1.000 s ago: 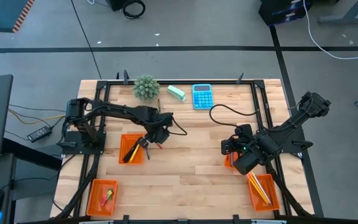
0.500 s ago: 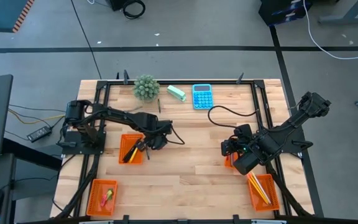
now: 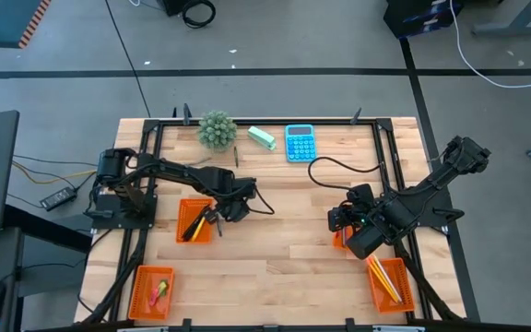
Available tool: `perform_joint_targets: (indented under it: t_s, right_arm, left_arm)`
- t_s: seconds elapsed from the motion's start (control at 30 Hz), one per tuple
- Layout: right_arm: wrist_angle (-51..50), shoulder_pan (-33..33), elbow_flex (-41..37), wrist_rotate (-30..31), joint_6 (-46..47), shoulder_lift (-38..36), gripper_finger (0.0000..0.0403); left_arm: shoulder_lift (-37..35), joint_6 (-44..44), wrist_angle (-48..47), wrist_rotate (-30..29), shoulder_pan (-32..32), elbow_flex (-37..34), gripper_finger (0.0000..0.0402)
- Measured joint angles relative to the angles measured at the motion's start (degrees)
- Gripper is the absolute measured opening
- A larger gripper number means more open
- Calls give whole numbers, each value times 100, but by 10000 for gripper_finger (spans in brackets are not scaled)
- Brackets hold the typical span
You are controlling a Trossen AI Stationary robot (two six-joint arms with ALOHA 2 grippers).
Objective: Sort crayons/erasers/pens/pencils in bins
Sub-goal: Put the red crayon into the top right orange basket
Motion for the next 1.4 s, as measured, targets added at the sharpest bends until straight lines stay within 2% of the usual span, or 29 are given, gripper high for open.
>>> perform_joint_targets:
  t_s: [0.73,1.03,1.23,1.4]
  right_arm:
    - [92,0,-2,0,14,0,147]
    - [159,0,-4,-2,-15,0,147]
    - [221,15,-4,-15,-20,2,147]
    - [221,15,-4,-20,-70,2,147]
  left_arm:
    - [3,-175,-13,157,-3,2,122]
    - [397,-462,-142,71,-86,31,137]
    - [407,-634,-92,50,-110,17,124]
    - [411,-646,-151,70,-109,17,97]
